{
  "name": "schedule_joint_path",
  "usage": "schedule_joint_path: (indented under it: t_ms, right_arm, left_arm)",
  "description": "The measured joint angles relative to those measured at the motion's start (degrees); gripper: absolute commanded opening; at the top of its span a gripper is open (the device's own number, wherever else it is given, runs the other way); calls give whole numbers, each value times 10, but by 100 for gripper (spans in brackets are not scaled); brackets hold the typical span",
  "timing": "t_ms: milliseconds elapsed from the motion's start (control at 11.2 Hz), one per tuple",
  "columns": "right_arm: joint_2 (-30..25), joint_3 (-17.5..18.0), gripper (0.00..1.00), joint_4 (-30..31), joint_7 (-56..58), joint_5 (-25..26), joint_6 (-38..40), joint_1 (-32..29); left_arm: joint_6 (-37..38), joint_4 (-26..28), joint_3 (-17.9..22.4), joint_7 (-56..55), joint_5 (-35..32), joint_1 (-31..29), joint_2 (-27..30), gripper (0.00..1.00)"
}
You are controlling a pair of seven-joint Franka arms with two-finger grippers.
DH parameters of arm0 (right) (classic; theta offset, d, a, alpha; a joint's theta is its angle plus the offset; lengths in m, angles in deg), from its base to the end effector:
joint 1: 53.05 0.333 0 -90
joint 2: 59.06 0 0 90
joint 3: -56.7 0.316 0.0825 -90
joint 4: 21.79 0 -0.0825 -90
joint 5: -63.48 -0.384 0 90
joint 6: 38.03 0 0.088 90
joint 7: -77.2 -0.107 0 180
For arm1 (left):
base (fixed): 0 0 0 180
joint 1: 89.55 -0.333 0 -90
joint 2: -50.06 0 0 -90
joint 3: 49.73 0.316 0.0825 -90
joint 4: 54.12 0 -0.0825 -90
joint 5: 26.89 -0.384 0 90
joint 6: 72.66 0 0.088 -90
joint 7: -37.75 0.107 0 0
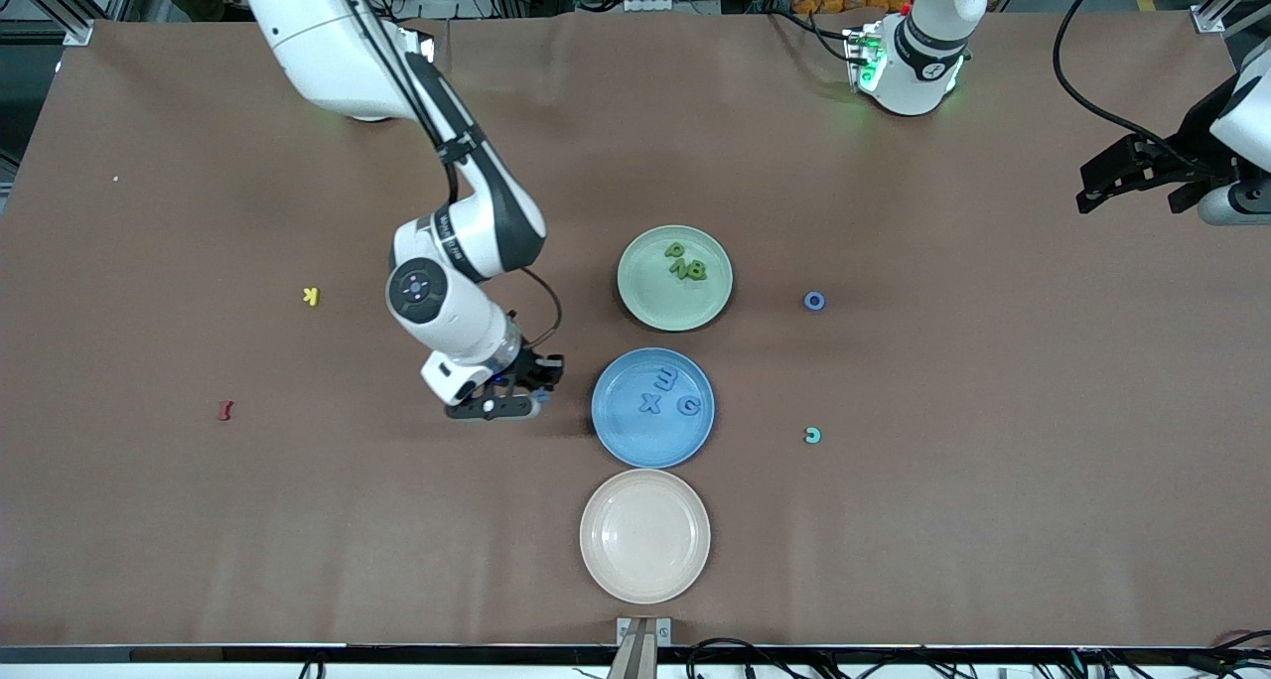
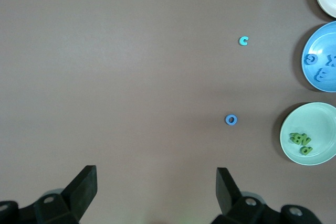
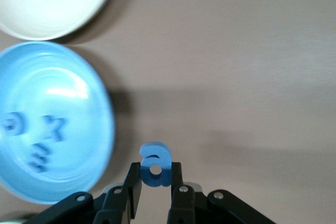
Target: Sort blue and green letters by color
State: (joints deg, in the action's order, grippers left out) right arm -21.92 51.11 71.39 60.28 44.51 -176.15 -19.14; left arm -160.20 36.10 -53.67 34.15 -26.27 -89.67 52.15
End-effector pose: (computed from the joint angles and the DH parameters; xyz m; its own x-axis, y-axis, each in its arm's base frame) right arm 0.6150 0.3443 0.2573 0.9981 -0.0154 0.0599 -0.0019 -0.9757 -0.2192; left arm 0.5376 -0.0378 0.6388 0.9999 -0.0042 -0.0109 -0.0041 -1.0000 0.0076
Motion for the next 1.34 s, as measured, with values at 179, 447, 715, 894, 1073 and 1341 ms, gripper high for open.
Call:
schedule_joint_path:
  t_ms: [179,447,715,894,1073,1341]
  right_arm:
    - [5,-1,23,-30,-4,-25,0,26]
    - [30,1,24,-72,-5,-40,-34,52]
    - [66,18,49,-95,-5,-44,-114,72]
    - [82,29,100,-103,-5,-44,-143,77]
    - [84,30,100,-110,-5,-45,-144,77]
    - [84,27,100,-114,-3,-44,-138,68]
  left_arm:
    - [0,0,0,0,0,0,0,100]
    - [0,0,0,0,0,0,0,100]
    - [0,0,0,0,0,0,-1,100]
    - [0,0,0,0,0,0,-1,100]
    - [0,0,0,0,0,0,-2,100]
    - [0,0,0,0,0,0,-7,100]
